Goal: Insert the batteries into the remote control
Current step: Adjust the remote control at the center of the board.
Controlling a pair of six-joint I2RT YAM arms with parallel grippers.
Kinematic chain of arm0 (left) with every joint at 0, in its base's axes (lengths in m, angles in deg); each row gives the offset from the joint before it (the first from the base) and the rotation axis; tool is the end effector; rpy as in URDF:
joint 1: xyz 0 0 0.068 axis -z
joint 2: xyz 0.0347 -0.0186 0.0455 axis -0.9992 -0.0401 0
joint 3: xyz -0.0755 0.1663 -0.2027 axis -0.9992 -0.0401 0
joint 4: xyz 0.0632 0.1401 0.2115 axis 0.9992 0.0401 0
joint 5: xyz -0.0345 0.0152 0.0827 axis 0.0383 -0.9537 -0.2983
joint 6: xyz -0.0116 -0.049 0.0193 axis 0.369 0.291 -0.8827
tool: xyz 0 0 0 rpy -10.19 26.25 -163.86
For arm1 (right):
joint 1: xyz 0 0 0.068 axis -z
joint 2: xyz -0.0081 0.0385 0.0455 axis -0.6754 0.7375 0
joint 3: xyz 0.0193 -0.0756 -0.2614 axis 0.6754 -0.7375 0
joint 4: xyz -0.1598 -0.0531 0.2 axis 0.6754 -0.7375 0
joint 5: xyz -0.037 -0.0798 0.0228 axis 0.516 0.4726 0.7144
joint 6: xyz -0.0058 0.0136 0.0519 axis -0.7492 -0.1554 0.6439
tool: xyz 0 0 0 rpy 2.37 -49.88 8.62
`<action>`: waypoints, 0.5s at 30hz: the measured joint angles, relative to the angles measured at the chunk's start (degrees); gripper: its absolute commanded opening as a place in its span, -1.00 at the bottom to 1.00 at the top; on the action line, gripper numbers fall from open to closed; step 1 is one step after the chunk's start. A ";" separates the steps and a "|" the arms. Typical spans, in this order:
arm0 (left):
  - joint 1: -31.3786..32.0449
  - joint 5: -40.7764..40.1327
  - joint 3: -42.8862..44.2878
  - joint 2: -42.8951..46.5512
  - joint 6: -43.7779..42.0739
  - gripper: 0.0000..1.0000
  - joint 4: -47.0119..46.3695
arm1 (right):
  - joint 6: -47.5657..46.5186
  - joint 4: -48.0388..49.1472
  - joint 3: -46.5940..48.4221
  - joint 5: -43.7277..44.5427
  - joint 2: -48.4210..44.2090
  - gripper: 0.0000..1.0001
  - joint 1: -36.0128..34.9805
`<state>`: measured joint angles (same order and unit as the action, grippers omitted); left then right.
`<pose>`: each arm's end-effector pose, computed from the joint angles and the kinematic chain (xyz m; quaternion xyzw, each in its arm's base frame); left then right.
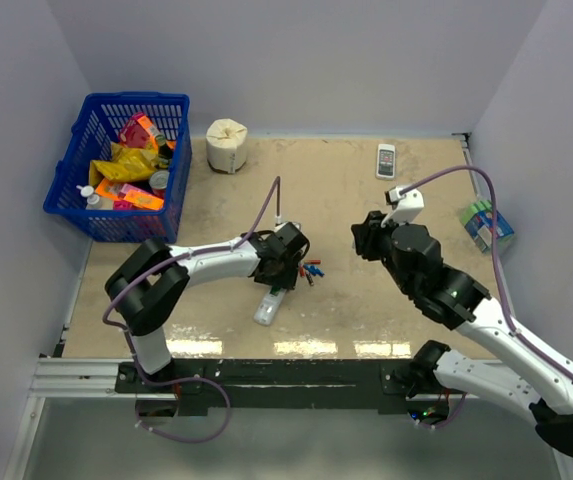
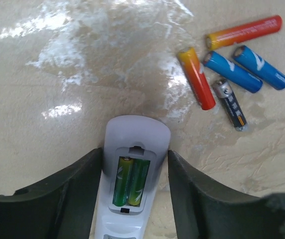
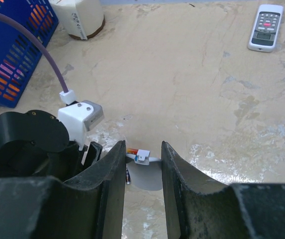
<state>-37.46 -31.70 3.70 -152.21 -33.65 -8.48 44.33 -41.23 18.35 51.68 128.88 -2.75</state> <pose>0.2249 -0.2613 0.1624 0.0996 0.9724 -0.0764 0.1968 0.1403 0.1171 0.3508 -0.0149 0.7886 0.1542 0.5950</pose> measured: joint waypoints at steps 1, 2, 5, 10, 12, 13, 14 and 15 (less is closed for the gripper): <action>-0.04 -0.52 0.13 -0.09 1.11 0.08 0.28 | -0.02 0.20 -0.44 -0.17 -0.13 -0.59 -0.02; -0.04 -1.07 0.15 -0.11 2.51 0.05 0.59 | -0.04 0.46 -0.83 -0.31 -0.28 -0.59 -0.02; -0.02 -2.62 0.70 -0.46 7.78 -0.09 1.81 | -0.26 1.01 -1.88 -0.72 -0.98 -0.59 -0.02; -0.02 -5.53 1.40 -0.81 19.82 -0.34 4.35 | -0.90 1.88 -3.76 -1.18 -3.52 -0.59 -0.02; -0.42 -6.78 1.62 -0.83 25.55 -0.35 6.03 | -1.09 2.03 -4.13 -1.44 -4.37 -0.58 -0.02; -0.61 -7.13 1.66 -0.83 27.65 -0.34 6.64 | -1.16 2.23 -4.28 -1.77 -4.70 -0.58 0.00; -0.98 -7.43 1.75 -0.85 30.51 -0.32 7.56 | -1.36 2.43 -4.37 -2.47 -4.96 -0.57 -0.02; -1.53 -7.58 1.84 -0.85 33.24 -0.31 8.61 | -1.51 2.69 -4.44 -3.06 -5.05 -0.57 -0.02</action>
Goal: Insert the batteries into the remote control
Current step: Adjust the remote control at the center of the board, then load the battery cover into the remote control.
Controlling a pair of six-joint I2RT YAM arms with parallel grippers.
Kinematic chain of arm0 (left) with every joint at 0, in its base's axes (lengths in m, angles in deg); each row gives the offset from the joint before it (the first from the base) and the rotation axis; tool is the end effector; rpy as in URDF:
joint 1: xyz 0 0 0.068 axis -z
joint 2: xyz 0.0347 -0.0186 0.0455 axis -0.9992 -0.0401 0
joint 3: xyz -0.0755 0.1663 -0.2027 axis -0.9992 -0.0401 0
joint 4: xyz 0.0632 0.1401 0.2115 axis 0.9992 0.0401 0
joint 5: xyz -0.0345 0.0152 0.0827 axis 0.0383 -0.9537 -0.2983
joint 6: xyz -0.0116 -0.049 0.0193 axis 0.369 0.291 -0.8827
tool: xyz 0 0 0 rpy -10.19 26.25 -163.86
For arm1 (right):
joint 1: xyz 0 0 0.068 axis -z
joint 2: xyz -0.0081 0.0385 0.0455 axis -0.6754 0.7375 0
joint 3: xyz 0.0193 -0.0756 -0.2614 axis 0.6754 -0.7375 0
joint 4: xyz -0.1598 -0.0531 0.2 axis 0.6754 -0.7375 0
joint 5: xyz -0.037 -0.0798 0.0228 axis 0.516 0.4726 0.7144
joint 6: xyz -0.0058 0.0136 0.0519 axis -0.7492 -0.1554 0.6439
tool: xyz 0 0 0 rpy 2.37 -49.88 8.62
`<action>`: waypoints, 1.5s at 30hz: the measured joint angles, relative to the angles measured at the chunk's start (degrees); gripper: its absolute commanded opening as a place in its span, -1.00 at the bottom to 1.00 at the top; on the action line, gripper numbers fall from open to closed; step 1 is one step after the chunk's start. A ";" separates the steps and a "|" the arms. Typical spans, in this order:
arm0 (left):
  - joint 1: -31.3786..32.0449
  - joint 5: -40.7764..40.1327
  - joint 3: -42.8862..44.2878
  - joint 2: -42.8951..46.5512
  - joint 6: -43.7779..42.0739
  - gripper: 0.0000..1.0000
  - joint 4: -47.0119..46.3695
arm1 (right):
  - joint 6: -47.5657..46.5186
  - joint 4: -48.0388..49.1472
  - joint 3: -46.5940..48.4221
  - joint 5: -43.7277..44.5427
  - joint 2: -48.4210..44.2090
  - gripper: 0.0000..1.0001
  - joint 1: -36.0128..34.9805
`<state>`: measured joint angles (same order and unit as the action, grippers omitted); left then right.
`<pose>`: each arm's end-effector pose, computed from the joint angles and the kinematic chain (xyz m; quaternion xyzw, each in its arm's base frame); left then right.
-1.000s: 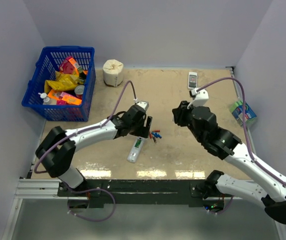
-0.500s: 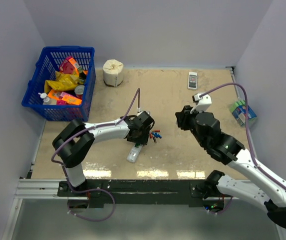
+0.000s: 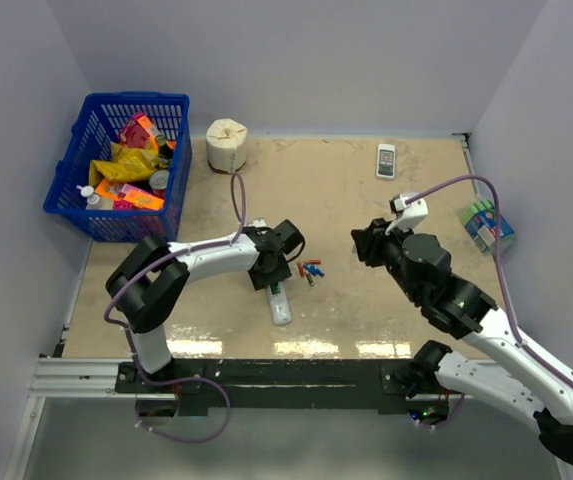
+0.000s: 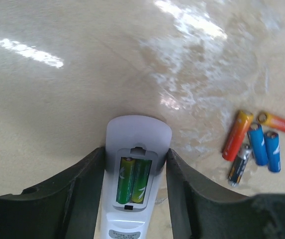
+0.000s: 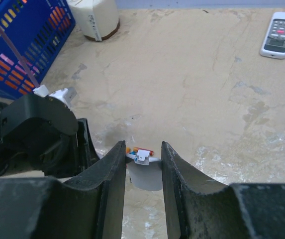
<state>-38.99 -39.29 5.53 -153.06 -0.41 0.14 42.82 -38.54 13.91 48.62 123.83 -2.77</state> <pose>0.2298 -0.2459 0.1618 -0.1993 0.9604 -0.0363 0.1913 0.1287 0.1079 0.3424 -0.0330 0.7741 0.1812 0.6056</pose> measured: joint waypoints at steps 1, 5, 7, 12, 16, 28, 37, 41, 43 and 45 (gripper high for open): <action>-0.68 0.09 0.20 -0.04 2.64 -0.30 1.01 | -0.26 0.17 -0.04 -0.96 0.04 -0.57 0.02; -2.58 0.85 1.62 -0.85 9.88 0.13 4.33 | -1.42 1.14 -0.04 -5.62 2.10 -0.57 0.02; -2.67 0.87 1.75 -0.90 11.69 0.40 4.81 | -1.99 1.40 -0.04 -7.76 4.04 -0.57 0.00; -2.86 -0.26 -0.92 2.45 13.46 0.65 3.96 | -3.26 2.08 -0.04 -13.81 9.92 -0.56 0.00; -2.95 -3.61 -8.13 14.34 11.80 0.70 0.81 | -3.41 4.02 -0.02 -18.16 15.87 -0.55 -0.02; -2.95 -6.49 -49.57 65.24 -12.24 0.82 -30.47 | -1.86 14.40 4.07 -16.50 37.09 -0.56 -7.65; -2.95 -5.07 -56.65 77.29 -19.65 0.86 -37.48 | 0.09 25.35 4.31 -12.90 44.11 -0.56 -12.31; -2.95 -4.50 -56.61 75.89 -21.22 0.87 -37.68 | 0.59 29.14 4.31 -12.00 46.12 -0.57 -13.25; -2.95 -4.50 -56.57 74.69 -21.53 0.88 -37.48 | 0.79 30.14 4.31 -11.39 47.32 -0.58 -13.57; -2.95 -4.55 -56.28 73.83 -21.53 0.88 -36.85 | 1.16 30.60 4.28 -10.47 48.59 -0.59 -13.94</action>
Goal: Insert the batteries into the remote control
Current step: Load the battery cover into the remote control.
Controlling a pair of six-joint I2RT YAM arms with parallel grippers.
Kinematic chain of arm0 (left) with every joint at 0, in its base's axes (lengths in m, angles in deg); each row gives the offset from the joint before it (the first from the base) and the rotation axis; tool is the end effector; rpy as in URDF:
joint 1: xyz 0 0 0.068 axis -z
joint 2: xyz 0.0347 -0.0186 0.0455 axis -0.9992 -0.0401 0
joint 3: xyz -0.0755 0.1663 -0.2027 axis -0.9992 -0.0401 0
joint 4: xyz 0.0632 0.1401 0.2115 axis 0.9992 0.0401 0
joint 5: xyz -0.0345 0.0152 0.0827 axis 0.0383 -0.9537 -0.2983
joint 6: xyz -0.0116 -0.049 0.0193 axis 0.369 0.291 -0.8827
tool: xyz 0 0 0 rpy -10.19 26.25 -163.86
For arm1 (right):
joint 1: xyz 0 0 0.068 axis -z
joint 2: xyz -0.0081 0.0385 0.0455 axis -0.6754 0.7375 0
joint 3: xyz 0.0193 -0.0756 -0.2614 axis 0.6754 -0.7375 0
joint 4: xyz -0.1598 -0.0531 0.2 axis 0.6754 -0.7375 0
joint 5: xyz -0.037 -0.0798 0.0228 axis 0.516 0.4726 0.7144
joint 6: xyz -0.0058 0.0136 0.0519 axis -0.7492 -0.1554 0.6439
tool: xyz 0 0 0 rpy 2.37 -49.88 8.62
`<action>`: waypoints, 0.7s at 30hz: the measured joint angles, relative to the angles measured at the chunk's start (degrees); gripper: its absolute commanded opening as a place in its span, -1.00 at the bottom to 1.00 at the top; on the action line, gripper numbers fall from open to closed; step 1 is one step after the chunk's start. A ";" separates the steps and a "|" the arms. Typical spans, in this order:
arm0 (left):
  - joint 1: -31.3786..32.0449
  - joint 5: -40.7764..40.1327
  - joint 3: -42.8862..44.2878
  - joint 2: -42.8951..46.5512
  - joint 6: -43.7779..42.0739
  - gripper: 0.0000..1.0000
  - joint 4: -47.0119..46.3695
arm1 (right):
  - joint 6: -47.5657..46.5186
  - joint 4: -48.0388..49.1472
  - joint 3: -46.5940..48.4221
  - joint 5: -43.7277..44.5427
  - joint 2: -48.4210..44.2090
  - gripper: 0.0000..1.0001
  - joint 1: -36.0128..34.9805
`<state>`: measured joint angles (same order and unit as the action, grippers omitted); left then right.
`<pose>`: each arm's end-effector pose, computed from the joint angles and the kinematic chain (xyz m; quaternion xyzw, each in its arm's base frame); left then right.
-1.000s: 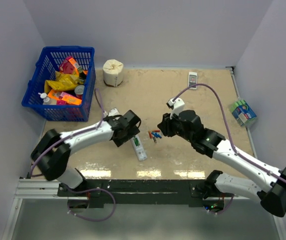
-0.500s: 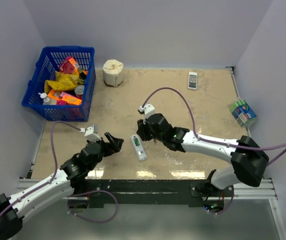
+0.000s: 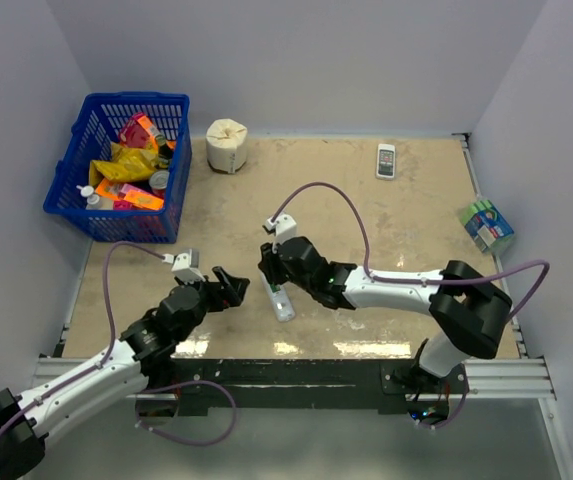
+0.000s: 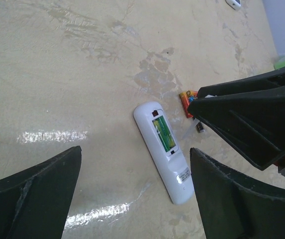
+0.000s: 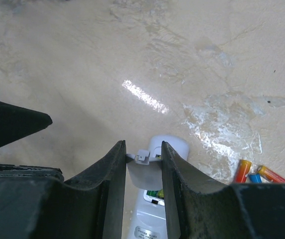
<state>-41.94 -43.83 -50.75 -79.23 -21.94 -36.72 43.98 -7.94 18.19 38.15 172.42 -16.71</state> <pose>0.1069 -0.0911 0.1735 -0.1245 0.8052 -0.3051 0.4930 0.1844 0.2910 0.2157 -0.2105 0.8195 0.2501 0.4707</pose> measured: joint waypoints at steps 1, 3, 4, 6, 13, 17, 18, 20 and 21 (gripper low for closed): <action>0.00 0.00 0.24 -0.22 0.00 0.88 0.35 | 0.17 0.24 -0.11 0.68 0.42 -0.60 -0.13; 0.00 0.00 0.66 -0.39 0.00 0.88 0.81 | 0.55 0.61 -0.74 1.84 0.83 -0.60 -0.35; 0.00 0.00 0.79 -0.35 0.00 0.88 1.03 | 0.66 0.76 -1.07 2.23 1.01 -0.60 -0.39; 0.00 -0.07 0.85 -0.04 0.00 0.88 1.11 | 0.83 0.87 -1.66 2.69 1.22 -0.60 -0.44; 0.00 -0.68 0.87 0.63 0.00 0.88 2.78 | 0.87 1.27 -2.19 3.43 2.54 -0.60 -0.61; 0.00 -0.72 0.87 0.52 0.00 0.88 2.84 | 0.81 1.68 -2.36 3.41 3.19 -0.60 -0.92; 0.00 -0.72 0.87 0.52 0.00 0.88 2.84 | 0.76 1.66 -2.43 3.41 3.21 -0.60 -0.92; 0.00 -0.74 0.87 0.50 0.00 0.88 2.84 | 0.61 1.75 -2.45 3.39 3.32 -0.60 -0.94; 0.00 -0.76 0.87 0.48 0.02 0.88 2.84 | 0.52 1.77 -2.45 3.39 3.34 -0.60 -0.96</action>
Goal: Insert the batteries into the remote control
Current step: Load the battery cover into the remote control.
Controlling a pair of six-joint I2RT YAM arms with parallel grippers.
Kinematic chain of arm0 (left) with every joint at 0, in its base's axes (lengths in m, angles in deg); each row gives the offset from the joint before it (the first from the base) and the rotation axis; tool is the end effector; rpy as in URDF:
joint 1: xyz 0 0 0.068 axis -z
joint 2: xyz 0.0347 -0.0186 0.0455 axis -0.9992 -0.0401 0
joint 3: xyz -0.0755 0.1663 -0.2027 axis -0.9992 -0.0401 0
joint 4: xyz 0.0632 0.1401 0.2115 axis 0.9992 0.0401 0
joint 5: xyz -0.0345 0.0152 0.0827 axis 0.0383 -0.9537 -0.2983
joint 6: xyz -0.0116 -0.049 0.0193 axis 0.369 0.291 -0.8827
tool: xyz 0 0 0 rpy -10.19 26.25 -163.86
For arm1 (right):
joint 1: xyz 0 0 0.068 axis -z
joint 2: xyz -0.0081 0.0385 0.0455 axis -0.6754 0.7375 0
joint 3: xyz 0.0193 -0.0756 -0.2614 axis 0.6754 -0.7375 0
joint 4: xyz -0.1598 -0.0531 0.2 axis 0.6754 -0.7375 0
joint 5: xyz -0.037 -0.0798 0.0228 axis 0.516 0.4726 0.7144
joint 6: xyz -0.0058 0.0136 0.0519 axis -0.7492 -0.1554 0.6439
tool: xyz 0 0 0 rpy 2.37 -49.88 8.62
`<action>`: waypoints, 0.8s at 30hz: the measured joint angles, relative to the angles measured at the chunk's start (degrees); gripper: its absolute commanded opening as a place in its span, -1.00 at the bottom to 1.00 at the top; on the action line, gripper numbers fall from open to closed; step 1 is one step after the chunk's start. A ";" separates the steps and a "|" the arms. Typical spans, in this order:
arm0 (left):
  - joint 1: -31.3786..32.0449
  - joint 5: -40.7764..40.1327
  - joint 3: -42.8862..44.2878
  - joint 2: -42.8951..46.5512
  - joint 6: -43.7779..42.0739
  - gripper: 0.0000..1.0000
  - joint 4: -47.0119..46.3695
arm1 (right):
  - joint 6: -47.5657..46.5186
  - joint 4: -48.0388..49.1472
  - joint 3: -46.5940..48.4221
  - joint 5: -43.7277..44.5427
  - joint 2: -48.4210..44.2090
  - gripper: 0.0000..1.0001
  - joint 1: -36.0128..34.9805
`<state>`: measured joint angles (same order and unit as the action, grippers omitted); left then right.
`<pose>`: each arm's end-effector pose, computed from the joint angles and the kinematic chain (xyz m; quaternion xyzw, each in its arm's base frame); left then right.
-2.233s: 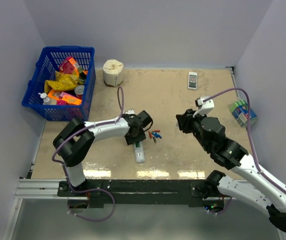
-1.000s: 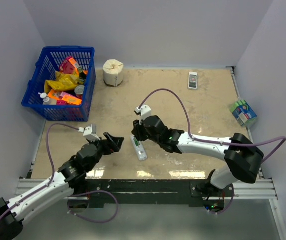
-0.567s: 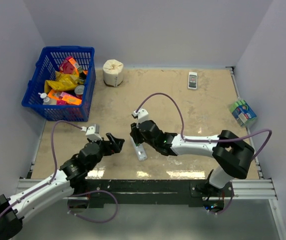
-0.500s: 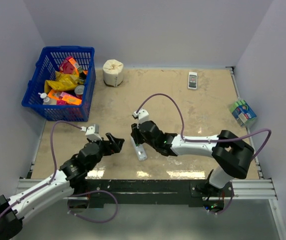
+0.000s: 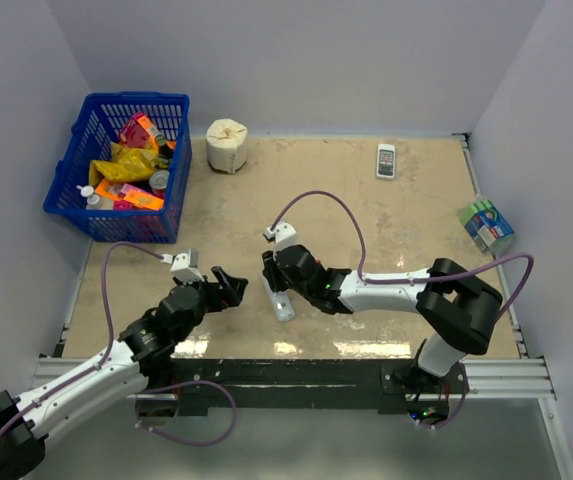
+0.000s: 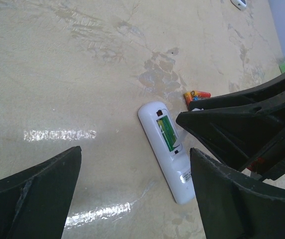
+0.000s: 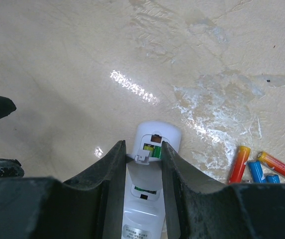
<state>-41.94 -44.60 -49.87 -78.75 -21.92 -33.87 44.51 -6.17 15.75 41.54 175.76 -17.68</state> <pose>0.1061 -0.0896 0.1750 -0.1264 0.8113 -0.2923 0.4903 0.1805 0.2919 0.1867 -0.2083 0.8354 0.2143 0.4613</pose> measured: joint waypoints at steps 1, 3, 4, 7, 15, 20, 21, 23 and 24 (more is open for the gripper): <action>0.00 0.00 0.00 -0.07 0.00 0.88 0.00 | -0.11 0.04 0.00 0.00 0.00 -0.60 -0.02; 0.00 -0.02 0.00 -0.13 0.00 0.88 0.00 | -0.35 0.04 0.00 -0.02 0.00 -0.60 -0.17; 0.00 -0.02 0.00 -0.17 0.02 0.88 0.00 | -0.52 0.04 0.00 -0.04 0.00 -0.60 -0.17; 0.00 -0.02 0.00 -0.35 0.04 0.88 0.00 | -1.03 0.02 0.00 -0.22 0.00 -0.60 -0.22; 0.00 -0.02 0.00 -1.27 0.04 0.88 -0.02 | -1.60 0.00 -0.15 -1.38 0.00 -0.60 -0.22; 0.00 0.00 0.00 -1.51 0.04 0.88 -0.04 | -1.97 -0.20 -0.24 -1.70 0.00 -0.60 -0.22; 0.00 0.00 0.00 -1.51 0.04 0.88 -0.04 | -2.08 -0.22 -0.26 -1.73 0.00 -0.60 -0.22; 0.00 -0.02 0.00 -1.55 0.07 0.88 -0.04 | -2.25 -0.22 -0.33 -1.73 0.00 -0.60 -0.22; 0.00 0.00 0.00 -1.57 0.04 0.88 -0.09 | -2.38 -0.28 -0.33 -1.75 0.00 -0.60 -0.22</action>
<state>-41.94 -44.60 -49.87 -80.32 -21.87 -33.96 42.12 -6.45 15.42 39.79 175.76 -17.89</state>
